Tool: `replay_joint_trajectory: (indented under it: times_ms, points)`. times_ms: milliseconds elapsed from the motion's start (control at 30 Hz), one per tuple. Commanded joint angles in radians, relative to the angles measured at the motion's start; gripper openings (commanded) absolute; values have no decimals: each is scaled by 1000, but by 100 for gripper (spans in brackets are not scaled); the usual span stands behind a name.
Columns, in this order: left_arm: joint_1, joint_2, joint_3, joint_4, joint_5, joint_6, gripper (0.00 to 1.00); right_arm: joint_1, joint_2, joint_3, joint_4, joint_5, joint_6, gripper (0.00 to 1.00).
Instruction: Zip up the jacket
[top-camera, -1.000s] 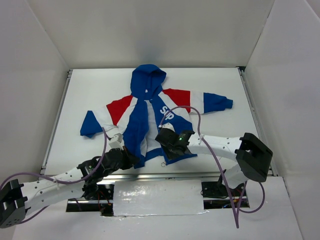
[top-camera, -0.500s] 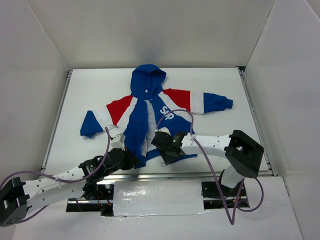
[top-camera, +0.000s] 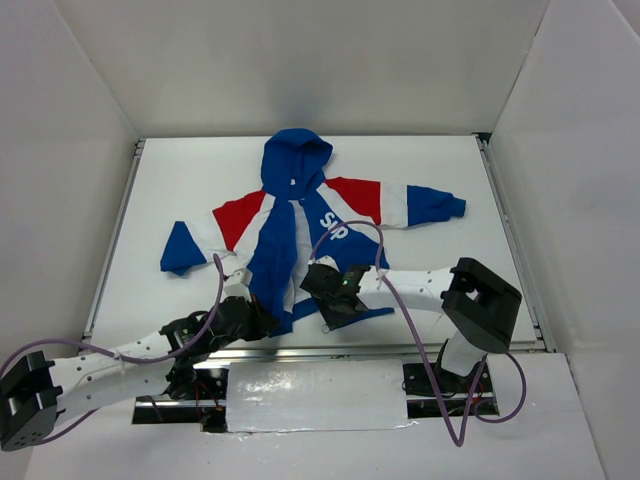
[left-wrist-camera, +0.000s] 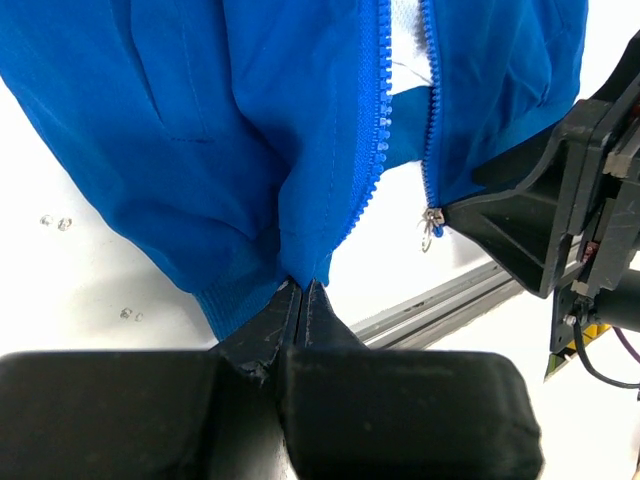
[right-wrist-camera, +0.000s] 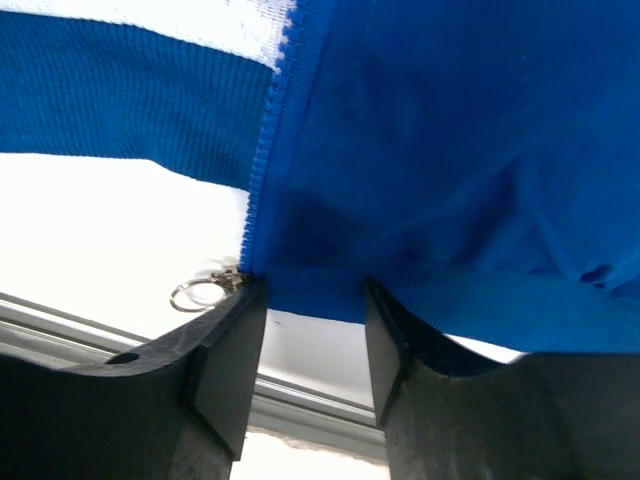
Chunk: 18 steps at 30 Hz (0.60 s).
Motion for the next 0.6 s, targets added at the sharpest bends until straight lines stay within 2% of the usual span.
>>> replay_joint_trajectory:
  times_ms: [0,367,500,567]
  points:
    - [2,8,43,27,12,30,0,5,43,-4,46,-24,26,48]
    - [2,5,37,28,12,25,0,7,83,-61,112,-116,64,26]
    - [3,8,37,27,11,25,0,7,88,-67,119,-116,81,0]
    - [2,11,35,27,13,26,0,7,76,-70,124,-118,87,0]
